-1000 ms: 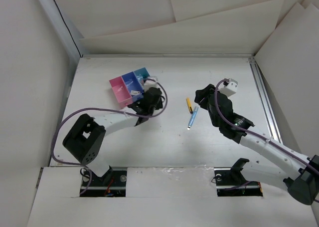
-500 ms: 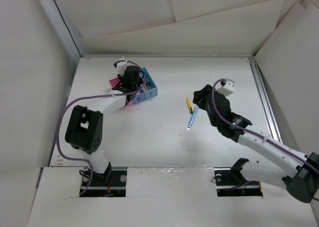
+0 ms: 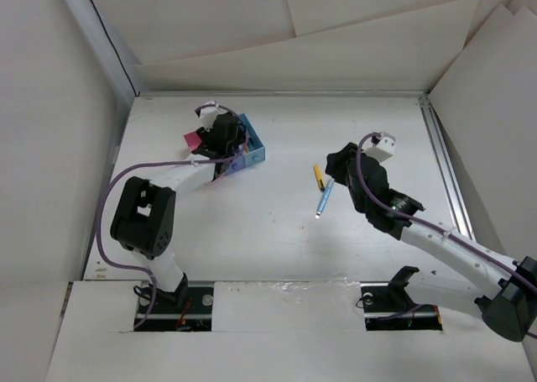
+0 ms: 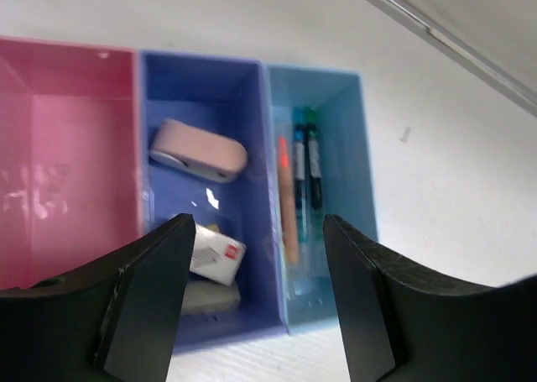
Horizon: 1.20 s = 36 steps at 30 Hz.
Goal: Sort the stationery into containers
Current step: Place the stapler in the storage box, then pick up the stationery from the center of the board.
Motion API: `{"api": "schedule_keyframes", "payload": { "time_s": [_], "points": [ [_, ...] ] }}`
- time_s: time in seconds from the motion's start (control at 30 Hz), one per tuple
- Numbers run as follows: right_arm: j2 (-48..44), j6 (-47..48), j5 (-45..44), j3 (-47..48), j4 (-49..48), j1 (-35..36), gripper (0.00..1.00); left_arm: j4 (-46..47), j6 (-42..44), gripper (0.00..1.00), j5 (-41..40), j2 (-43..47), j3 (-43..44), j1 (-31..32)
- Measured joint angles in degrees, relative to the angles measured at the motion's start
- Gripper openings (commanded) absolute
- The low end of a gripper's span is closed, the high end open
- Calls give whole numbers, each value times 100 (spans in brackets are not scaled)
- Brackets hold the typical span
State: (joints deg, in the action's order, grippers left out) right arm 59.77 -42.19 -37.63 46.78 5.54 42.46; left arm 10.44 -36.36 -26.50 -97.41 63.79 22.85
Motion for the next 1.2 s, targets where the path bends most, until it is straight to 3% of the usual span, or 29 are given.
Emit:
{"api": "schedule_keyframes", "payload": {
  "time_s": [0.13, 0.17, 0.23, 0.37, 0.47, 0.93, 1.2],
  "points": [
    [-2, 24, -103, 0, 2, 0, 18, 232, 289, 53, 140, 153, -205, 656],
    [-4, 7, -160, 0, 9, 0, 8, 273, 361, 48, 127, 157, -201, 964],
    [-11, -52, -291, 0, 15, 0, 3, 295, 481, 44, 142, 120, -131, 1613],
    [-96, -278, -673, 0, 170, 0, 2, 269, 614, 41, 149, -363, 361, 2765],
    [-319, -472, -922, -2, 321, 0, 2, 249, 632, 42, 164, -815, 592, 3106],
    [-1025, -813, -1019, -273, 363, -313, 0, -354, 538, 47, 96, -2693, 2328, 3073],
    [-1032, -826, -833, -273, 348, -341, 18, -535, 535, 43, -50, -3143, 2686, 3084]
  ]
}}
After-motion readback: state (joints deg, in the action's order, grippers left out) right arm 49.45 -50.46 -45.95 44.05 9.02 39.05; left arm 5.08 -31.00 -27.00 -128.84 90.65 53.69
